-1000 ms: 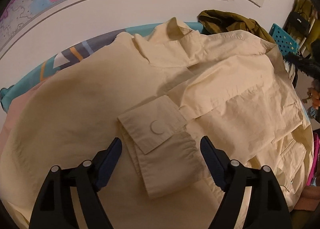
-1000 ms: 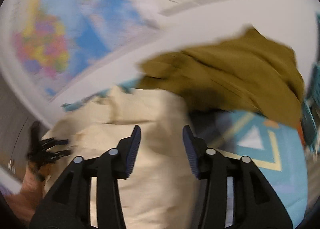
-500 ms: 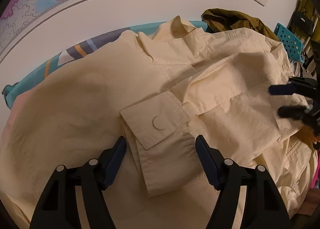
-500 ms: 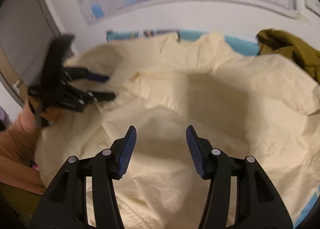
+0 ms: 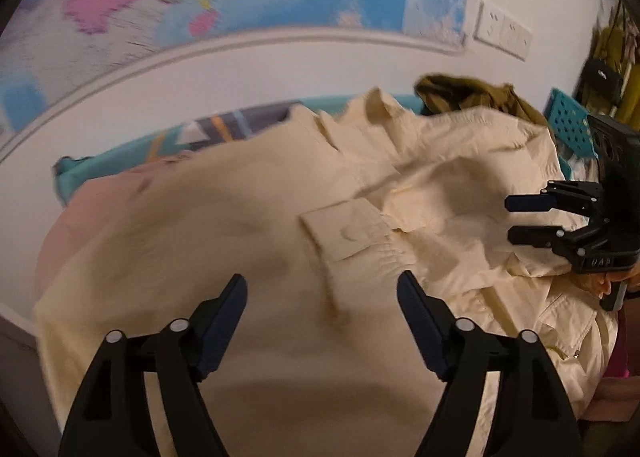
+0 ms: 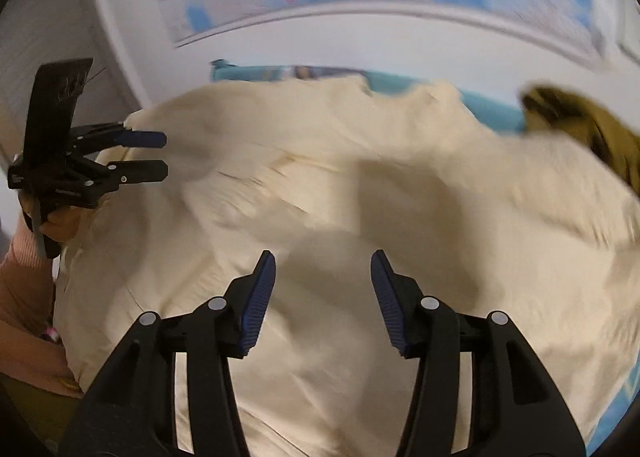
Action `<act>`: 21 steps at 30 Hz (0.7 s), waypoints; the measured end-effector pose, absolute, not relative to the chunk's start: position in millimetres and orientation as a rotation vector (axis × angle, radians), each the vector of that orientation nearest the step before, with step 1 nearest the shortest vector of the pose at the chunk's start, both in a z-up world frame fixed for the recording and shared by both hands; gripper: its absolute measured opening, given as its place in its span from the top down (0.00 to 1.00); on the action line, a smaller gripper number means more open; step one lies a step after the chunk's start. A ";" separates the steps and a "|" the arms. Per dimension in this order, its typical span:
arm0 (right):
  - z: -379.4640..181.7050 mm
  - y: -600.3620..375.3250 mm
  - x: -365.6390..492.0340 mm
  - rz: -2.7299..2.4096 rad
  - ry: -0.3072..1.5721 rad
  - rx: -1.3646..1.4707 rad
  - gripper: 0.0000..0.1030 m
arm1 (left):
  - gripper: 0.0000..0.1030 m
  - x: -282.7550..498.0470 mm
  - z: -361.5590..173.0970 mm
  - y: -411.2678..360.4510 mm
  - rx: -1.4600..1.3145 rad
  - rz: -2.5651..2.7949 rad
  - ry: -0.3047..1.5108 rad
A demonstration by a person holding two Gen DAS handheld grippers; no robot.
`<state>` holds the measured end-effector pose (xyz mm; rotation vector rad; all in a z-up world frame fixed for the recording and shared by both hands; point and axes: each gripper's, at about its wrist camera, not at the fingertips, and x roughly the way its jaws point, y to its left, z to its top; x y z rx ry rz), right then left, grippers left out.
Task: Fold large clothes
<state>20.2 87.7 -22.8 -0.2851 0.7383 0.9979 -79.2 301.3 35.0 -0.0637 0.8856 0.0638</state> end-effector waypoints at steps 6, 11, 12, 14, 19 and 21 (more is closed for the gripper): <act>-60.8 144.0 23.5 1.063 0.855 -0.357 0.54 | 0.26 -122.4 50.1 313.9 -0.083 0.135 0.829; -67.2 149.1 24.5 1.053 0.898 -0.333 0.48 | 0.25 -165.2 59.5 329.9 -0.037 0.257 0.808; -61.2 146.7 20.7 1.062 0.885 -0.316 0.48 | 0.25 -173.1 62.0 334.5 -0.034 0.283 0.802; -49.1 144.1 7.6 1.123 0.852 -0.294 0.48 | 0.25 -188.5 67.3 343.9 -0.033 0.326 0.784; -20.3 155.3 -49.4 1.362 0.766 -0.291 0.37 | 0.21 -215.3 61.3 363.2 -0.032 0.397 0.799; -18.0 166.0 -72.2 1.491 0.775 -0.295 0.36 | 0.21 -220.3 49.8 367.4 -0.037 0.413 0.844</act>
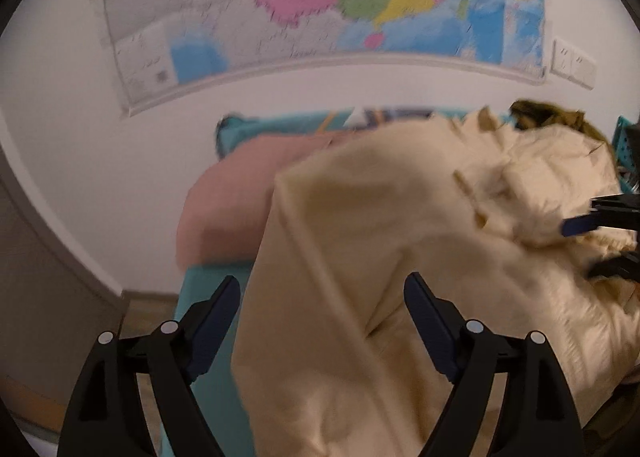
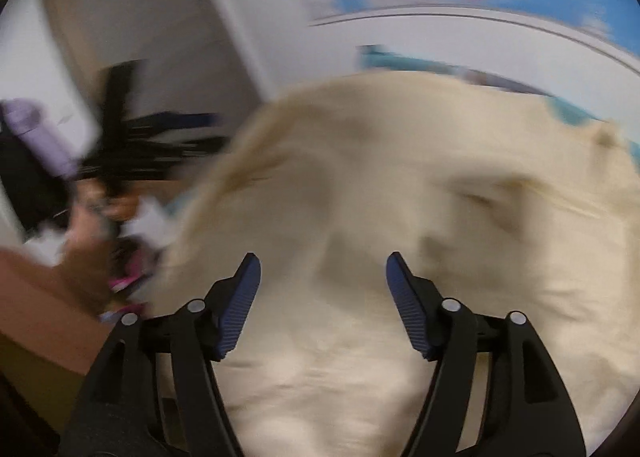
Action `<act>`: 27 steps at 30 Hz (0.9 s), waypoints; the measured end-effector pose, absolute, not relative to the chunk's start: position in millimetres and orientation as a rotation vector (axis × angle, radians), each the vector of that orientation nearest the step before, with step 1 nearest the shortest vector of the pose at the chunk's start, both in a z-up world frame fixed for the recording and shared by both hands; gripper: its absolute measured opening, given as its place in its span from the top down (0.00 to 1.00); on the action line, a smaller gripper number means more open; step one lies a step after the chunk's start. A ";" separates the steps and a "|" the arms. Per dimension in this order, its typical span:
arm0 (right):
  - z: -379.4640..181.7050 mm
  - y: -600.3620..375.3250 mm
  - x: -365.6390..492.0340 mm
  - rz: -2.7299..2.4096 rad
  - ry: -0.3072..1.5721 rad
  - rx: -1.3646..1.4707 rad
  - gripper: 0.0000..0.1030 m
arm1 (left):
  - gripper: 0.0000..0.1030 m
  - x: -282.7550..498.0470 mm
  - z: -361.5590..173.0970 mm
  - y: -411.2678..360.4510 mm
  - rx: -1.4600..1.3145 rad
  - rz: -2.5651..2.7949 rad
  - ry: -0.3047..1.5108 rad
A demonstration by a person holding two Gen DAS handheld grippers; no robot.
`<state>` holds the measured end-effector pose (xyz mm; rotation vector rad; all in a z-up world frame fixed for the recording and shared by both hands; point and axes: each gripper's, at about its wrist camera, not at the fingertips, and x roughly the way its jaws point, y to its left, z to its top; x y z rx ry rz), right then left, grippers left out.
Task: Fold large clothes
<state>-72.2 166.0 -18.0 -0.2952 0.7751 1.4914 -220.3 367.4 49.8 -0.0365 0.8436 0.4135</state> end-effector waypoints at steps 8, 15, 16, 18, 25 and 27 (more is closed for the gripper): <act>-44.3 255.9 -163.1 1.827 0.853 -0.407 0.35 | 0.94 -220.9 24.3 378.9 -0.025 0.413 0.945; -67.1 315.1 -183.4 1.839 0.924 -0.363 0.44 | 0.97 -224.1 47.7 386.6 -0.100 0.382 0.909; -67.9 320.4 -182.2 1.833 0.950 -0.352 0.68 | 0.97 -224.7 53.4 387.0 -0.111 0.364 0.900; -60.9 319.7 -174.4 1.879 0.983 -0.263 0.90 | 0.97 -224.7 63.6 385.5 -0.129 0.339 0.877; 43.3 233.1 -110.3 1.897 0.745 -0.084 0.95 | 0.84 -224.6 144.2 376.9 -0.239 0.141 0.680; 77.3 197.3 -78.6 1.809 0.651 -0.081 0.95 | 0.68 -223.9 163.4 367.9 -0.238 0.094 0.608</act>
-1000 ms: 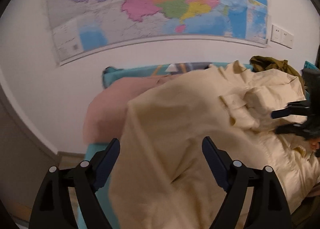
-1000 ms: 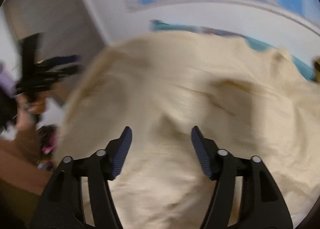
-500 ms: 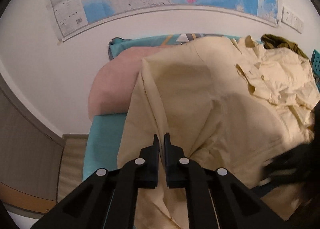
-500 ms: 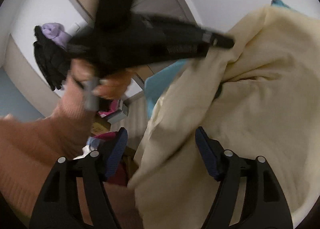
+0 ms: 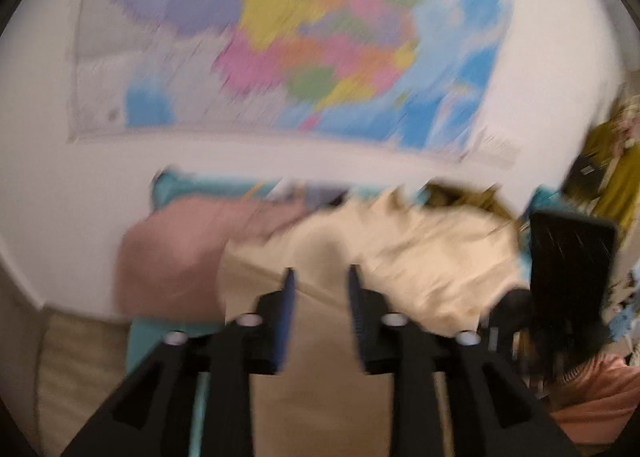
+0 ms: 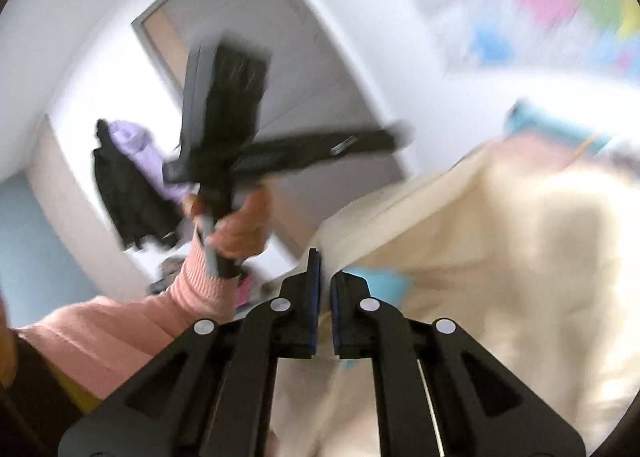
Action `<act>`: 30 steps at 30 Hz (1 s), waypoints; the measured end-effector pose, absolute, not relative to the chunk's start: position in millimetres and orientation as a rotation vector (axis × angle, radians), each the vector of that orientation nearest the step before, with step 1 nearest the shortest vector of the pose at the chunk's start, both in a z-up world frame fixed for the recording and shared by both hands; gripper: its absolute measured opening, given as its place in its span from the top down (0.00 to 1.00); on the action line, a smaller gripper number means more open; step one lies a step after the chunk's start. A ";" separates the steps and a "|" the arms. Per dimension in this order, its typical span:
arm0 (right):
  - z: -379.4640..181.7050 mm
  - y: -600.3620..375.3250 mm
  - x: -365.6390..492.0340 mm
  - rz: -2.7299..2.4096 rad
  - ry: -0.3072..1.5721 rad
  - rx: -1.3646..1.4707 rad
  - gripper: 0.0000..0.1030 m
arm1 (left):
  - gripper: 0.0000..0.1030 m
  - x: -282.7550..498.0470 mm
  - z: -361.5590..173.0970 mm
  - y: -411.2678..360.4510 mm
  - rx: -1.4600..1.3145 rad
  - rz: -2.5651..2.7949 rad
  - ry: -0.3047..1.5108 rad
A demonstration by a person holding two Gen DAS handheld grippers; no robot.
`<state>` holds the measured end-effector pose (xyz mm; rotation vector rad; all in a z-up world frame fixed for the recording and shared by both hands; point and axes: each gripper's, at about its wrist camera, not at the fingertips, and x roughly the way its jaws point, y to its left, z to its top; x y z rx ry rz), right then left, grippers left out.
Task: Fold large clothes
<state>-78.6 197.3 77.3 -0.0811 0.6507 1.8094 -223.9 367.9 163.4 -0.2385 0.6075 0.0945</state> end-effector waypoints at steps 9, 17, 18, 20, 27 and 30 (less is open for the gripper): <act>119.3 43.9 49.3 1.226 0.626 -0.171 0.95 | 0.57 -164.4 138.8 333.6 -0.119 0.140 0.642; -6.0 35.2 101.5 0.997 0.896 -0.203 0.60 | 0.52 -93.5 30.5 325.9 -0.046 0.191 0.939; -12.6 30.2 103.7 0.977 0.898 -0.172 0.49 | 0.48 -86.9 24.2 325.0 -0.009 0.218 0.950; -12.6 16.9 98.0 0.997 0.871 -0.084 0.25 | 0.35 -81.3 19.2 328.3 0.020 0.251 0.945; -27.5 -30.2 87.3 0.976 0.857 -0.022 0.14 | 0.29 -65.6 21.5 336.3 -0.010 0.206 0.938; -47.5 -35.1 98.2 0.944 0.933 0.023 0.14 | 0.29 -49.0 19.8 339.0 -0.014 0.212 0.945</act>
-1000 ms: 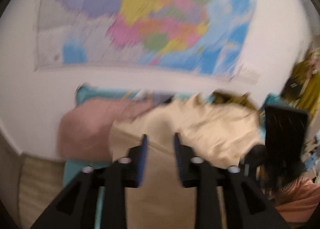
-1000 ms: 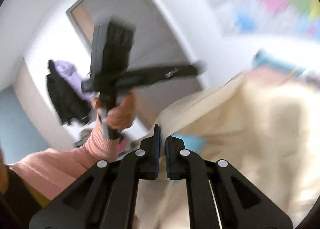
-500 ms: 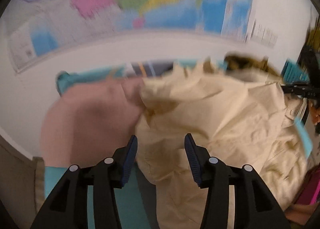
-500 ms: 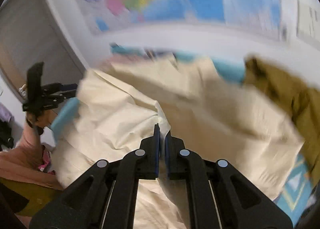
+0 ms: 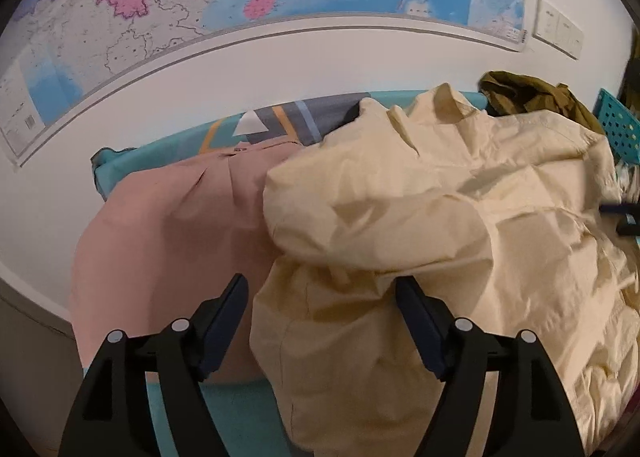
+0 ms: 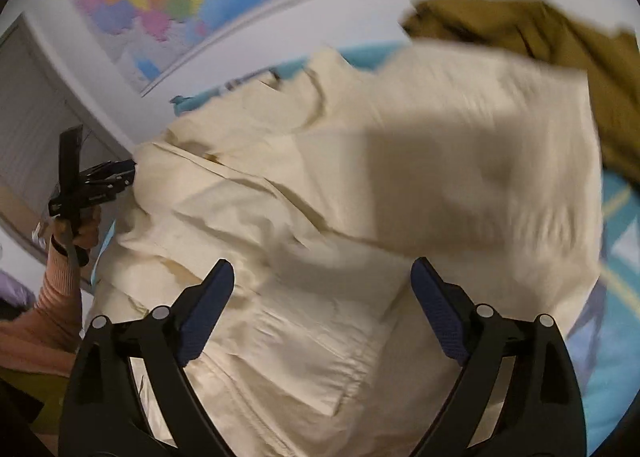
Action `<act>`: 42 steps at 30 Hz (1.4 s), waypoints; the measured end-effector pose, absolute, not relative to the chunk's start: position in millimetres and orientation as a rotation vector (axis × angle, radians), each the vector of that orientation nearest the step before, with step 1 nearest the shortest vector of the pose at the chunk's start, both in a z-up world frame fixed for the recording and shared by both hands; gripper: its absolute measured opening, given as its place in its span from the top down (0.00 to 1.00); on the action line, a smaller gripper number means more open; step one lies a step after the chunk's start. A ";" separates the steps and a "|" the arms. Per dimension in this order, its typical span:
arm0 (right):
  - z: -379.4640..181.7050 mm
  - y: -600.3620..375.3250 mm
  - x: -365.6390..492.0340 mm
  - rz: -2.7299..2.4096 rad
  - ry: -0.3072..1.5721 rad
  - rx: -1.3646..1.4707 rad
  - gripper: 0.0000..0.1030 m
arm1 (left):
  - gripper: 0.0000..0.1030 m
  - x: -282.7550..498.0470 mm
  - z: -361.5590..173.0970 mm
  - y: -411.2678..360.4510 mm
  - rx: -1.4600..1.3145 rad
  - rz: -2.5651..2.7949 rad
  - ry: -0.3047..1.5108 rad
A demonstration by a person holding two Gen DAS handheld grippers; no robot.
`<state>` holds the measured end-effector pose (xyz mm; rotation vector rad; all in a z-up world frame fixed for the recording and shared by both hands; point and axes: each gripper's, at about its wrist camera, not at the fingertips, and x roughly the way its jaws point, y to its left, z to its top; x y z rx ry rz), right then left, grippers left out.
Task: Fold large clothes
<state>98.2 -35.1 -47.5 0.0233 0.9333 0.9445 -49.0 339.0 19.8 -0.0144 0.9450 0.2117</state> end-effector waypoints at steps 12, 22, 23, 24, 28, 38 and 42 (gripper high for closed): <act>-43.0 -40.5 89.1 0.971 0.838 0.052 0.95 | 0.71 -40.1 55.8 384.6 -0.100 0.327 0.748; -33.7 -50.6 99.9 0.902 0.799 0.062 0.96 | 0.27 -46.3 49.7 365.0 -0.058 0.170 0.824; -39.7 -50.9 102.3 0.898 0.813 0.068 0.96 | 0.26 -42.9 42.6 356.7 -0.020 0.173 0.850; -47.3 -51.6 105.6 0.894 0.829 0.080 0.96 | 0.26 -38.1 36.7 352.1 0.004 0.181 0.876; -61.9 -52.2 108.3 0.890 0.854 0.089 0.96 | 0.37 -14.6 19.6 357.0 -0.040 0.186 0.951; -42.5 -51.6 100.1 0.867 0.725 0.092 0.97 | 0.67 -17.1 43.4 360.5 0.021 0.343 0.763; -55.8 -29.6 111.8 0.806 0.779 0.006 0.92 | 0.59 -11.3 9.6 355.4 0.135 0.420 0.863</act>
